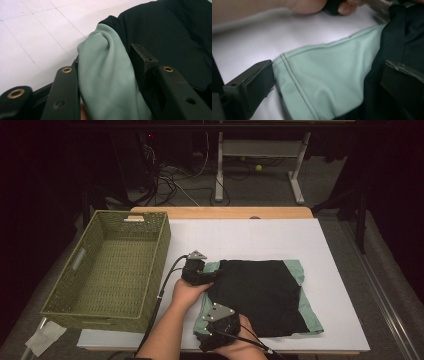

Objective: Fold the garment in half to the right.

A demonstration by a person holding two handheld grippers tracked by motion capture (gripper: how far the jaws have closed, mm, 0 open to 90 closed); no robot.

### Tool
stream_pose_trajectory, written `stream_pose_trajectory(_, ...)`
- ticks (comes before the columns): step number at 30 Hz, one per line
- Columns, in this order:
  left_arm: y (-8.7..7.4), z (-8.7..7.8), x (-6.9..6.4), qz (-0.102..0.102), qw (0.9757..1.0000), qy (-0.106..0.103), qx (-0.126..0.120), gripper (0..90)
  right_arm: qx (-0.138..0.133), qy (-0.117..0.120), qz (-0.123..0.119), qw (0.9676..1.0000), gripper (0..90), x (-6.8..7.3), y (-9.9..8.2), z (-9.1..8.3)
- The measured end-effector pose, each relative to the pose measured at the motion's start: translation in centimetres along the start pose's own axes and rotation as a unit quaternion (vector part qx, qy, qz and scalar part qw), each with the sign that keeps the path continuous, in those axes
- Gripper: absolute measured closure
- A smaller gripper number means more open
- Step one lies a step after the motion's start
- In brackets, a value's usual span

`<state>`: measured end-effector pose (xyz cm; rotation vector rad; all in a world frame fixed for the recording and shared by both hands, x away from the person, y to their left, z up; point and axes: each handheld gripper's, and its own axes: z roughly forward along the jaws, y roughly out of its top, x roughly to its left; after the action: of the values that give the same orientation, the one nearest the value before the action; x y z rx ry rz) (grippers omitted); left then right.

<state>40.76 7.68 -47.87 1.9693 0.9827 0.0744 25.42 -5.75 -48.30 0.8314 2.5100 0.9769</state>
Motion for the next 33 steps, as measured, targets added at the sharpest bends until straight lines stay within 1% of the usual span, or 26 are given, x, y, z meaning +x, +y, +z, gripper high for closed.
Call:
stream_pose_trajectory(2, 0.0, 0.0, 0.0, 0.0, 1.0, 0.0, 0.0, 52.8, 0.003, -0.003, 0.003, 1.0, 0.0, 0.1, 0.1, 0.0)
stream_pose_trajectory(3, 0.0, 0.0, 0.0, 0.001, 1.0, 0.001, 0.0, 52.8, 0.005, -0.008, 0.009, 0.9999, 0.2, 0.0, 0.0, 0.0)
stream_pose_trajectory(5, 0.0, 0.0, 0.0, 0.001, 1.0, 0.001, 0.0, 52.7, 0.002, -0.022, 0.017, 0.9996, 4.6, -0.4, -0.1, -0.2)
stream_pose_trajectory(7, 0.0, 0.0, -0.1, 0.001, 1.0, 0.002, -0.001, 52.7, 0.001, -0.042, 0.031, 0.9987, 7.8, -0.8, -0.4, -0.6)
stream_pose_trajectory(9, 0.0, 0.0, 0.0, 0.001, 1.0, 0.002, 0.0, 52.8, -0.004, -0.047, 0.043, 0.998, 14.5, -1.6, -0.8, -1.0)
stream_pose_trajectory(11, 0.0, 0.0, 0.0, 0.001, 1.0, 0.002, 0.0, 52.7, -0.008, -0.041, 0.052, 0.9978, 23.0, -2.2, -1.3, -1.5)
stream_pose_trajectory(13, 0.0, 0.0, 0.0, 0.001, 1.0, 0.001, 0.0, 52.7, -0.015, -0.041, 0.047, 0.998, 34.9, -2.4, -1.7, -1.9)
stream_pose_trajectory(15, 0.0, 0.0, 0.0, 0.001, 1.0, 0.001, 0.0, 52.7, -0.018, -0.041, 0.042, 0.9981, 44.9, -2.6, -2.0, -2.3)
stream_pose_trajectory(19, 0.0, 0.0, -0.1, 0.001, 1.0, 0.003, -0.001, 52.6, -0.023, -0.038, 0.036, 0.9984, 60.3, -2.9, -2.4, -2.8)
stream_pose_trajectory(23, 0.0, 0.0, -0.1, 0.0, 1.0, 0.003, -0.001, 52.6, -0.027, -0.038, 0.027, 0.9985, 71.9, -3.0, -2.6, -2.9)
stream_pose_trajectory(26, 0.0, 0.0, -0.1, 0.0, 1.0, 0.002, 0.0, 52.6, -0.029, -0.04, 0.017, 0.9986, 78.5, -3.0, -2.6, -2.9)
stream_pose_trajectory(28, 0.0, 0.0, 0.0, 0.001, 1.0, 0.001, 0.0, 52.6, -0.031, -0.045, 0.01, 0.9985, 80.7, -2.9, -2.6, -2.9)
stream_pose_trajectory(30, 0.0, 0.0, -0.1, 0.002, 1.0, 0.003, -0.001, 52.6, -0.034, -0.046, -0.003, 0.9983, 81.7, -2.8, -2.6, -3.0)
stream_pose_trajectory(32, 0.0, 0.0, -0.1, -0.003, 1.0, 0.002, -0.001, 52.7, -0.04, -0.048, -0.007, 0.998, 82.1, -2.9, -2.5, -3.3)
stream_pose_trajectory(33, 0.1, 0.0, -0.1, -0.015, 0.9999, -0.002, -0.001, 52.8, -0.045, -0.049, -0.01, 0.9977, 82.2, -3.0, -2.4, -3.5)
